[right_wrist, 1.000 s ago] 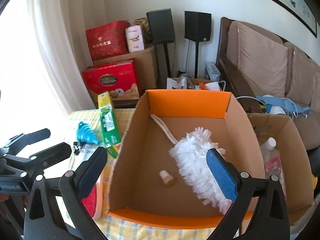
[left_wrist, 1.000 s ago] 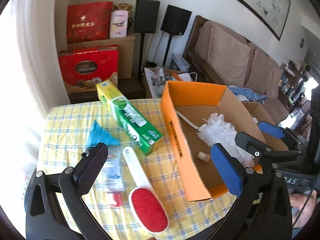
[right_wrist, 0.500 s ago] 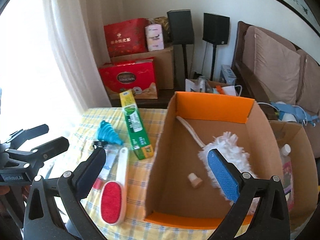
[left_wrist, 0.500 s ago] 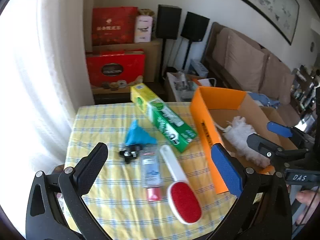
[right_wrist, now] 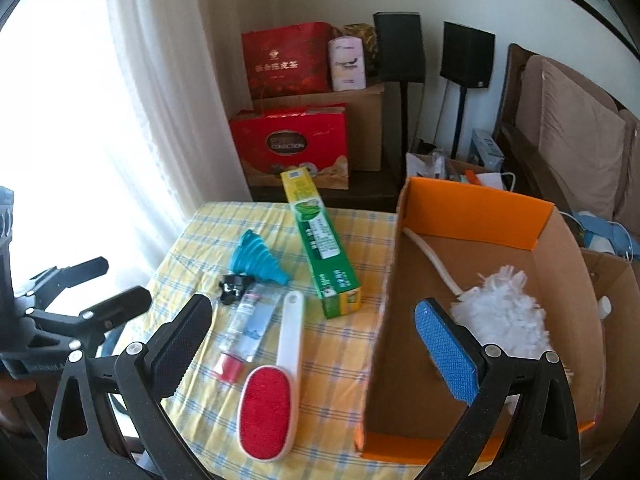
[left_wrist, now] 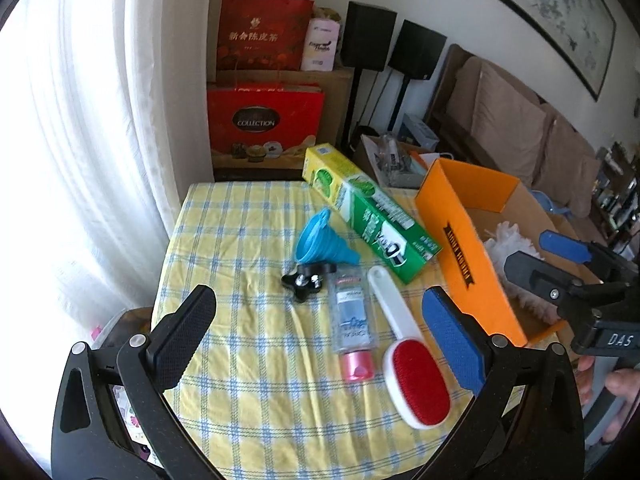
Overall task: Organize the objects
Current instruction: 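Withdraw both tools from the box back toward the table items, then move the left tool to the black star knob and close on it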
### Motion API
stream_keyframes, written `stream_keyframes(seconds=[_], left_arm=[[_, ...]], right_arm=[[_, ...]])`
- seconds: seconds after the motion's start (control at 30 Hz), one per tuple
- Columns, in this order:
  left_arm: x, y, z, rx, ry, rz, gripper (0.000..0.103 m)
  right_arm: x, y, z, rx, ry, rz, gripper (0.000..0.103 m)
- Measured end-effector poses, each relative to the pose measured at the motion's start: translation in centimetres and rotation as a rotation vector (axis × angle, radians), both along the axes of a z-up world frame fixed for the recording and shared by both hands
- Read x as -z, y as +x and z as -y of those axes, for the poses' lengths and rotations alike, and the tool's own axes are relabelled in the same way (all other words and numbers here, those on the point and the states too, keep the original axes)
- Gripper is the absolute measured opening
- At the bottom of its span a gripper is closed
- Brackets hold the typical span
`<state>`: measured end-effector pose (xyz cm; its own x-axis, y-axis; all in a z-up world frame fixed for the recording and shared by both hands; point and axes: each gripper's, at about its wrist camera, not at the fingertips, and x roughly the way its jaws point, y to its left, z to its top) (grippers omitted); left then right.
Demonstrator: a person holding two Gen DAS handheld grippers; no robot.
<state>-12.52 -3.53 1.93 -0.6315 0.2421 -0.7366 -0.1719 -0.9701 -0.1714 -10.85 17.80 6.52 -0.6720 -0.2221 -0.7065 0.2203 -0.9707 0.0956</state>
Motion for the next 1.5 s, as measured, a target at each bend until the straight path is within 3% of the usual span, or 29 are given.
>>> stream_keyframes(seconds=[0.43, 0.63, 0.8, 0.9, 1.17, 1.5], left_arm=[[3.2, -0.4, 3.6, -0.063, 0.006, 0.036, 0.102], [4.5, -1.0, 4.4, -0.070, 0.002, 0.059, 0.094], [5.7, -1.7, 4.8, -0.064, -0.006, 0.083, 0.078], [6.5, -2.2, 4.8, -0.057, -0.017, 0.099, 0.073], [8.6, -3.7, 5.2, -0.050, -0.002, 0.130, 0.073], [9.8, -5.2, 5.6, -0.040, 0.020, 0.145, 0.073]], right_arm=[[3.0, -0.5, 3.3, -0.066, -0.010, 0.052, 0.100], [3.8, -1.3, 4.5, -0.093, -0.016, 0.075, 0.084], [4.7, -2.5, 5.7, -0.112, -0.020, 0.107, 0.064], [5.2, -3.3, 6.3, -0.132, -0.035, 0.130, 0.059], [7.3, -6.4, 8.8, -0.173, -0.054, 0.190, 0.051], [9.7, -9.4, 10.8, -0.178, -0.017, 0.248, 0.051]])
